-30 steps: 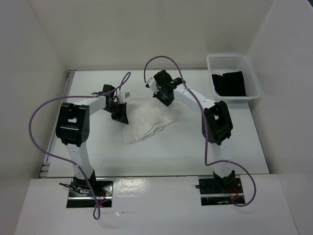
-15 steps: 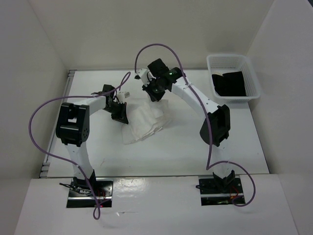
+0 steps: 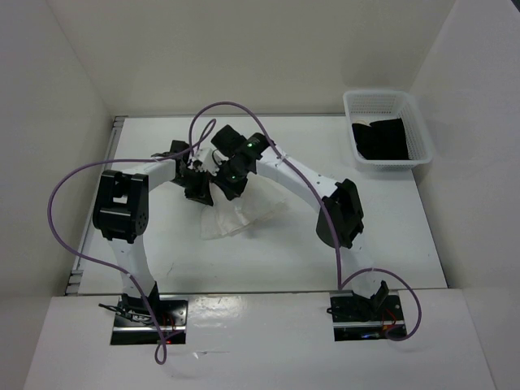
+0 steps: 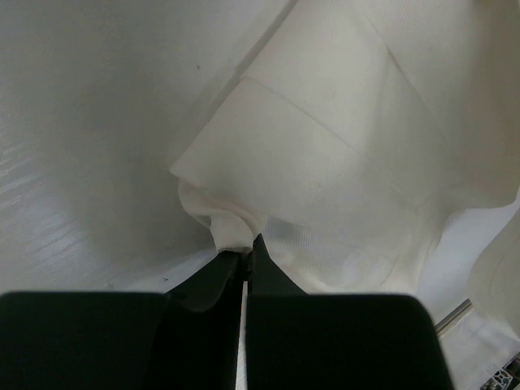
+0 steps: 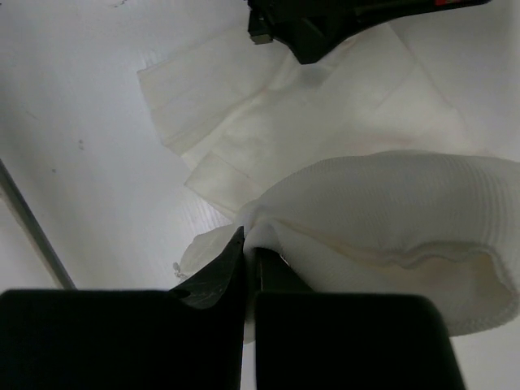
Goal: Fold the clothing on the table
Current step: Fold the skirt
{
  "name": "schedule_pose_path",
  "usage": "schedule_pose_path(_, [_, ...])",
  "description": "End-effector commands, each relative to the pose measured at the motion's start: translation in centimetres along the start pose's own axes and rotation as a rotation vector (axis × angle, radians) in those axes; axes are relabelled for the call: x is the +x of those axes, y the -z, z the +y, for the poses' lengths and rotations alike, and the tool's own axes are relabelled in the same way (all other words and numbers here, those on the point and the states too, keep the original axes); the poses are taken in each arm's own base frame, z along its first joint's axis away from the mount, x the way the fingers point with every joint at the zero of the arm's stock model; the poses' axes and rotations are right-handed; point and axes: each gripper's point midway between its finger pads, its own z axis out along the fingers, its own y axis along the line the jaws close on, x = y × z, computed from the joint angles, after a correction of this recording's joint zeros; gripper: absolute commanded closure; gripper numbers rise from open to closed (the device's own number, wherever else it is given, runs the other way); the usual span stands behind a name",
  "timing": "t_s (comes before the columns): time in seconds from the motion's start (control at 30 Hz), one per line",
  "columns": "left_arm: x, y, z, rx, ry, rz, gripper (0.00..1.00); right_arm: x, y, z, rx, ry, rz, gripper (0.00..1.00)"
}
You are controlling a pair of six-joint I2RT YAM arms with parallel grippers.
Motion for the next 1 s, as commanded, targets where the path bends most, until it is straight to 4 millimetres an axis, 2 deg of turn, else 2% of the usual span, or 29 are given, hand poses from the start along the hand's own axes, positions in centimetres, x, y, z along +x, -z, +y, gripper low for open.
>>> schedule_pose_path(0.0, [-0.2,-0.6,0.5,-0.017,-0.003,0.007,1.0,-0.7,0.0,1.8,-0.05,0.015,-0.008,1.0])
schedule_pose_path(0.13, [-0.2,-0.6,0.5,-0.017,-0.003,0.007,1.0,-1.1,-0.5,2.8,-0.062,0.035,-0.007,1.0])
schedule_pose_path(0.23, [-0.4,-0.3,0.4,-0.017,-0.007,-0.001,1.0,-1.9,-0.8,3.3,-0.072,0.024,-0.021,0.91])
schedule_pose_path(0.27, [-0.4,-0.3,0.4,-0.017,-0.007,-0.001,1.0,-2.6,-0.7,3.6,-0.089,0.028,-0.042,0.87])
schedule_pose_path(0.33, [-0.4,-0.3,0.4,-0.017,-0.007,-0.001,1.0,-3.4,-0.5,4.0,-0.113,0.022,-0.064,0.87])
schedule_pose_path(0.37, [-0.4,-0.3,0.4,-0.017,-0.007,-0.001,1.0,-4.7,0.4,4.1,-0.116,0.035,-0.107,0.87])
schedule_pose_path(0.43, [-0.4,-0.3,0.4,-0.017,-0.007,-0.001,1.0,-5.7,0.4,4.4,-0.14,0.033,-0.135,0.85])
schedule_pose_path(0.47, [0.0,-0.4,0.3,-0.008,-0.003,0.007,1.0,-6.9,1.3,4.5,-0.14,0.036,-0.171,0.82])
schedule_pose_path(0.5, [0.0,-0.4,0.3,-0.007,-0.003,0.007,1.0,-7.3,1.1,4.4,-0.147,0.039,-0.182,0.78])
schedule_pose_path(0.57, [0.2,-0.4,0.2,-0.007,0.002,0.015,1.0,-8.1,1.9,4.9,-0.169,0.049,-0.209,0.59])
schedule_pose_path(0.63, [0.0,-0.1,0.1,-0.007,-0.003,0.007,1.0,-8.1,2.5,5.4,-0.193,0.059,-0.211,0.32])
schedule_pose_path(0.7, [0.2,0.0,0.0,-0.007,-0.003,0.007,1.0,-7.6,2.5,5.7,-0.209,0.07,-0.196,0.25])
schedule_pose_path(0.73, [0.2,0.0,0.2,-0.017,-0.003,0.007,1.0,-7.3,3.3,6.2,-0.221,0.086,-0.195,0.17])
schedule_pose_path(0.8, [0.2,0.0,0.2,-0.017,-0.003,0.007,1.0,-7.1,4.1,6.3,-0.22,0.108,-0.196,0.14])
schedule_pose_path(0.87, [0.2,0.0,0.2,-0.017,-0.003,0.007,1.0,-7.1,5.8,6.8,-0.213,0.124,-0.213,0.13])
schedule_pose_path(0.97, [-0.5,0.9,0.1,-0.02,-0.006,-0.015,1.0,-6.2,8.2,4.7,-0.133,0.122,-0.225,0.13])
